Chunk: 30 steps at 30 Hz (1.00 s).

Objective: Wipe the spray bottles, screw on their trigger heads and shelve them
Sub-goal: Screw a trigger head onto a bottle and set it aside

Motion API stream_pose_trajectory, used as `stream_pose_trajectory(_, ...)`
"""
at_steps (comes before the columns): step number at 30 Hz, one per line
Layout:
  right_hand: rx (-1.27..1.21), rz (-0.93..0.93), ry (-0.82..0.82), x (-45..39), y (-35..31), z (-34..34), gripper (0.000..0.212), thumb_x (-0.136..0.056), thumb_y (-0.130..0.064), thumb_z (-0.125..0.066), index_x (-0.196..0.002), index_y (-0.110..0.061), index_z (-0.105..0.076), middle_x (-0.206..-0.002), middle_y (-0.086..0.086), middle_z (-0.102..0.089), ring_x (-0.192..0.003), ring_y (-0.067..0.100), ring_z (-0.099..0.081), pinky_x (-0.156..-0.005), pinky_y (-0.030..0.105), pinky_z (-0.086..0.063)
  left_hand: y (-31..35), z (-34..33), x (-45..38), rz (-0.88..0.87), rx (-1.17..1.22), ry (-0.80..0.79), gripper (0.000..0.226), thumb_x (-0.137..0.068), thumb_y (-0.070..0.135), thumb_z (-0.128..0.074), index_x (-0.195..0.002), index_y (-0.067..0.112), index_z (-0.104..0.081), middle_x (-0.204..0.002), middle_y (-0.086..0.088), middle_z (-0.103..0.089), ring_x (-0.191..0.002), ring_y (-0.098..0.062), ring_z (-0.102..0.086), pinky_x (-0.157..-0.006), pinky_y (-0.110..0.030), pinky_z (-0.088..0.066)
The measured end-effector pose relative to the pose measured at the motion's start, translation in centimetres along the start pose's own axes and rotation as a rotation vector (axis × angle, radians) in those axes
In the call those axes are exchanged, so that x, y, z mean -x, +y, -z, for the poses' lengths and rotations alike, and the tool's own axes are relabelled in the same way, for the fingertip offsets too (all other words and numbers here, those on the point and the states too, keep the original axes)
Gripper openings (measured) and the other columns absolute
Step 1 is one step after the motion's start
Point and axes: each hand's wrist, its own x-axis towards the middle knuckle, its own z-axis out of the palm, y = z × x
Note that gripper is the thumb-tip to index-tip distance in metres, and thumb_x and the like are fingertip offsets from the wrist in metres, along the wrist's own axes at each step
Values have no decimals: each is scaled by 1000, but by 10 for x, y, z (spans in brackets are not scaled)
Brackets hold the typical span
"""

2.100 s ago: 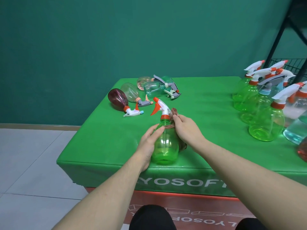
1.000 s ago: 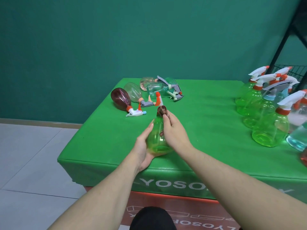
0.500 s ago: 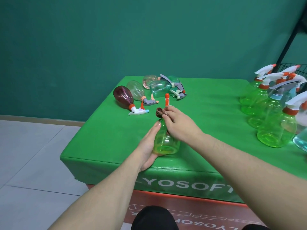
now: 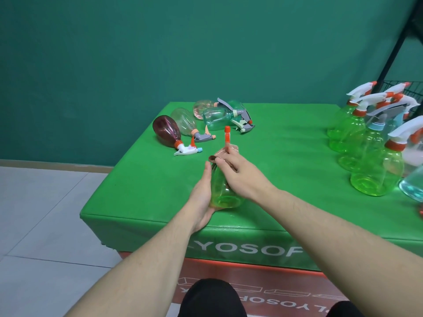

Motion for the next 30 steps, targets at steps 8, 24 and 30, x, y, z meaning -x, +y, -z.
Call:
stream_pose_trajectory(8, 37, 106, 41, 25, 14, -7, 42, -106, -47, -30, -131, -41, -63, -166, -6, -26, -153, 4, -13, -126, 38, -17, -3, -2, 4, -1, 1, 84, 65, -101, 67, -29, -121, 19, -67, -107, -8, -79, -95, -22, -77, -78, -42, -61)
stream_pose_trajectory(24, 52, 307, 150, 63, 29, -17, 44, -101, -50, -42, -106, -21, -75, -147, -6, -47, -151, 14, -21, -120, 19, -14, -13, 5, -6, -77, -23, -17, 58, -101, 60, -51, -146, 23, -56, -135, -11, -68, -124, -30, -65, -91, -41, -59)
stream_pose_trajectory(30, 187, 337, 291, 65, 20, -24, 23, -95, -38, -61, -105, -17, -60, -117, 3, -56, -133, 27, -41, -113, 28, -28, -16, 9, -10, -121, 5, -2, 49, -97, 58, -60, -140, 33, -59, -134, -7, -69, -123, -30, -67, -104, -53, -53)
